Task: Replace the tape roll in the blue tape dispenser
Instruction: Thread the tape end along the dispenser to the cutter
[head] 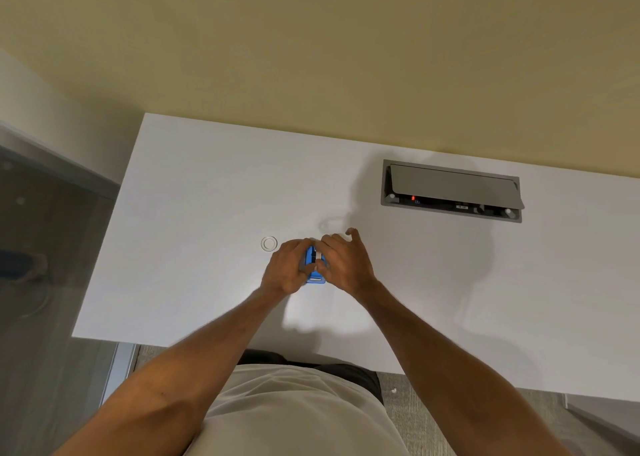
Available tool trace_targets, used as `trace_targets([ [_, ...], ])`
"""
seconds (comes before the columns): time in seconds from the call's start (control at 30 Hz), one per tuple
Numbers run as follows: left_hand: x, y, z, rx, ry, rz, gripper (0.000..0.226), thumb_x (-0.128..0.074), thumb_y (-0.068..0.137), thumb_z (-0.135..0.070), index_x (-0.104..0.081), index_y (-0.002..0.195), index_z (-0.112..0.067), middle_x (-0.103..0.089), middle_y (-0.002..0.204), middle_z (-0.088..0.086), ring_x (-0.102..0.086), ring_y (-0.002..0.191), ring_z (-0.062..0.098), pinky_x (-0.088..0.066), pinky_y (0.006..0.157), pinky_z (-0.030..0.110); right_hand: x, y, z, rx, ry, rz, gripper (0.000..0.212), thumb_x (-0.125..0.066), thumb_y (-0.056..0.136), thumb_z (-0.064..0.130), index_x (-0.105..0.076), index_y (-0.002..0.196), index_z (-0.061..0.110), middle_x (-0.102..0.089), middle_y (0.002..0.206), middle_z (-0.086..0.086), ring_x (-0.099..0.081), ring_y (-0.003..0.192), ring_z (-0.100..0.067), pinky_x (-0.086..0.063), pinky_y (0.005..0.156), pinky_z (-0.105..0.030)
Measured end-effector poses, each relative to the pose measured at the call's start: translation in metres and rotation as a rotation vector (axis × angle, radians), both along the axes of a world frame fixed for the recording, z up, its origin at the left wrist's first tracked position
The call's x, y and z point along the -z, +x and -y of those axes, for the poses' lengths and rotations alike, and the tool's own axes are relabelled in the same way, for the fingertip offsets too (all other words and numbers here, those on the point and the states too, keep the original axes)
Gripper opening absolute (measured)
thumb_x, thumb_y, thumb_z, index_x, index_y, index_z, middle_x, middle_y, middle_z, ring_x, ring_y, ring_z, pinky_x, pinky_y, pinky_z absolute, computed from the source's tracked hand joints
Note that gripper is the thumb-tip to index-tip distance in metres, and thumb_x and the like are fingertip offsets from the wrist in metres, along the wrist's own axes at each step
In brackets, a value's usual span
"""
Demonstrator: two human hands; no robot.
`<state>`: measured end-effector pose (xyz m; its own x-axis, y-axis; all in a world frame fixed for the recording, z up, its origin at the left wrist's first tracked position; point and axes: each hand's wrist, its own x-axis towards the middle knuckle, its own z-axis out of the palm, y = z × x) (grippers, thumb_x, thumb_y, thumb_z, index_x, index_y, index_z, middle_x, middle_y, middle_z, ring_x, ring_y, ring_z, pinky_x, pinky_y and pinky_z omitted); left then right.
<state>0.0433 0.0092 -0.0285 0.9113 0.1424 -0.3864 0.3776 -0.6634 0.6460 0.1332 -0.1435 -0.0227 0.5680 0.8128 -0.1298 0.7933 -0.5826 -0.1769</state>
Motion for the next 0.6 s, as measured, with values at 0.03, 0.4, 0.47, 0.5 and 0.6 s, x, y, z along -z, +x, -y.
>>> trace_targets([
  [0.03, -0.0005, -0.0003, -0.0002, 0.002, -0.003, 0.012, 0.047, -0.065, 0.102, -0.034, -0.058, 0.143, -0.013, -0.068, 0.136, 0.005, -0.061, 0.128, 0.026, -0.046, 0.113, 0.036, 0.0001, 0.0, -0.0005, -0.002, 0.008, 0.014, 0.033, -0.062, 0.097, 0.042, -0.072, 0.118, 0.019, -0.077, 0.106, 0.001, -0.072, 0.097, -0.02, -0.046, 0.107, -0.045],
  [0.4, -0.0033, -0.0029, 0.0032, -0.019, 0.01, -0.003, 0.05, -0.061, 0.101, -0.037, -0.059, 0.141, -0.008, -0.07, 0.123, 0.011, -0.064, 0.116, 0.029, -0.05, 0.107, 0.04, 0.0033, 0.0055, -0.0021, -0.004, -0.057, -0.066, 0.033, -0.055, 0.102, 0.043, -0.068, 0.121, 0.019, -0.075, 0.112, -0.001, -0.07, 0.102, -0.021, -0.038, 0.116, -0.044],
  [0.47, -0.0032, -0.0035, 0.0026, -0.015, 0.015, -0.003, 0.057, -0.054, 0.099, -0.046, -0.058, 0.142, -0.009, -0.071, 0.122, 0.011, -0.064, 0.115, 0.029, -0.05, 0.106, 0.039, 0.0037, 0.0061, -0.0003, 0.004, -0.006, -0.079, 0.033, -0.06, 0.1, 0.042, -0.071, 0.117, 0.016, -0.077, 0.107, -0.004, -0.071, 0.098, -0.023, -0.041, 0.114, -0.046],
  [0.5, -0.0041, -0.0035, 0.0026, -0.014, 0.014, -0.005, 0.063, -0.049, 0.096, -0.051, -0.059, 0.142, -0.008, -0.071, 0.122, 0.011, -0.064, 0.115, 0.029, -0.05, 0.106, 0.039, 0.003, 0.0062, 0.0002, 0.007, 0.018, -0.069, 0.033, -0.061, 0.099, 0.042, -0.072, 0.114, 0.015, -0.077, 0.105, -0.004, -0.072, 0.096, -0.023, -0.043, 0.112, -0.046],
  [0.6, -0.0068, -0.0033, 0.0024, -0.005, 0.02, -0.019, 0.078, -0.04, 0.094, -0.068, -0.059, 0.142, -0.008, -0.071, 0.12, 0.011, -0.064, 0.112, 0.028, -0.05, 0.105, 0.039, 0.0038, 0.0056, -0.0009, -0.002, 0.0, -0.06, 0.038, -0.051, 0.102, 0.046, -0.069, 0.122, 0.02, -0.075, 0.112, 0.001, -0.069, 0.101, -0.018, -0.038, 0.113, -0.041],
])
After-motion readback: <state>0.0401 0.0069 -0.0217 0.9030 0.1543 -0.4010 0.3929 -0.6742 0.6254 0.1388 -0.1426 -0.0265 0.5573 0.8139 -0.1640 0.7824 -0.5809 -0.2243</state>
